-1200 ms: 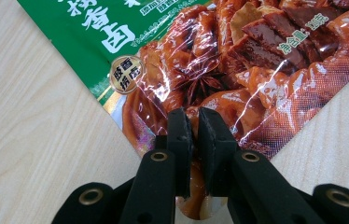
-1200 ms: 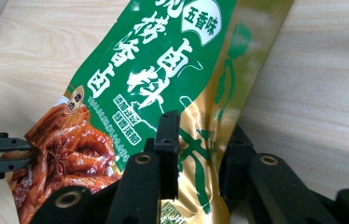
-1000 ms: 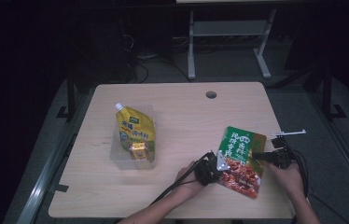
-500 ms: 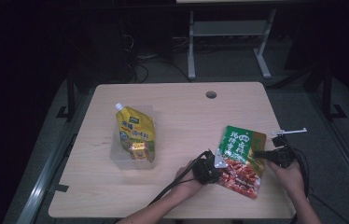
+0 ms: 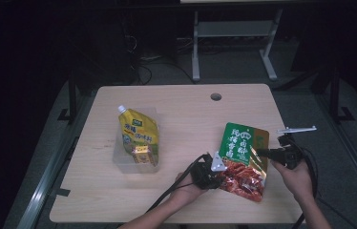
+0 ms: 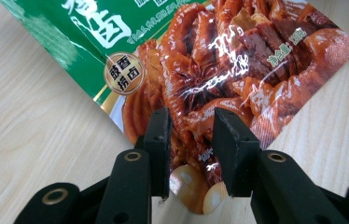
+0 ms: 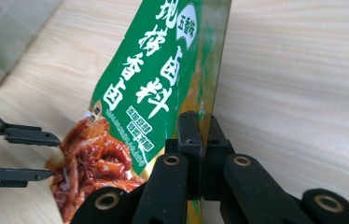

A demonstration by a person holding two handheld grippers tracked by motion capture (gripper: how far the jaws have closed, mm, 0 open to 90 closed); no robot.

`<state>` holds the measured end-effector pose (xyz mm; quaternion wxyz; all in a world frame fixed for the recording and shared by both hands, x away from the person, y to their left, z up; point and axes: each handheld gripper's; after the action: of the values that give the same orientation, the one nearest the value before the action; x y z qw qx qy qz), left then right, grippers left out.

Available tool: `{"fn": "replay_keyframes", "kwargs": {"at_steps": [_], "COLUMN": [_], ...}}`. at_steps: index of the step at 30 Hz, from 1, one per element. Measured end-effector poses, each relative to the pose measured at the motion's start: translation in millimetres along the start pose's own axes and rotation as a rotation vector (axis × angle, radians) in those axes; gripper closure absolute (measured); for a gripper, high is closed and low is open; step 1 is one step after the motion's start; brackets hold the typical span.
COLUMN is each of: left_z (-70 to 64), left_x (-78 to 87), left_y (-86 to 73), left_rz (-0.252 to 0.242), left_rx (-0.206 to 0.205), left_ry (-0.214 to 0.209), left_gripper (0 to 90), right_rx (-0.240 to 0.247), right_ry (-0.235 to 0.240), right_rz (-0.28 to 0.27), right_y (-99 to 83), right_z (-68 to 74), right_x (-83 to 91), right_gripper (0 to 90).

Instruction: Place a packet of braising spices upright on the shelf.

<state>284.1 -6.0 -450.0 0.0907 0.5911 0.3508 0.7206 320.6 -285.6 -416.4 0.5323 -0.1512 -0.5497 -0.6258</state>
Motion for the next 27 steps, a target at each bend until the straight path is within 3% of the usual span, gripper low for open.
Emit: {"fn": "replay_keyframes", "kwargs": {"at_steps": [27], "left_z": [7.2], "left_x": [36.7], "left_y": [-29.2], "left_rz": [-0.063], "left_rx": [0.026], "left_ry": [-0.001], "left_gripper": [57.1], "right_rx": [0.152], "right_ry": [0.045], "right_rz": [-0.091], "right_y": [30.7], "right_z": [56.3], "right_x": [28.5], "right_gripper": [89.7]}}
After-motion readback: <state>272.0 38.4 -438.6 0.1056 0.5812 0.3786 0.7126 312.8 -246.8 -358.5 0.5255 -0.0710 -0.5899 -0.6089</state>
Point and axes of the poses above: each handheld gripper's, and its own axes: x roughly backward along the jaws, y roughly out of its top, z roughly to its left, and after that the axes turned 6 degrees about z, right-handed
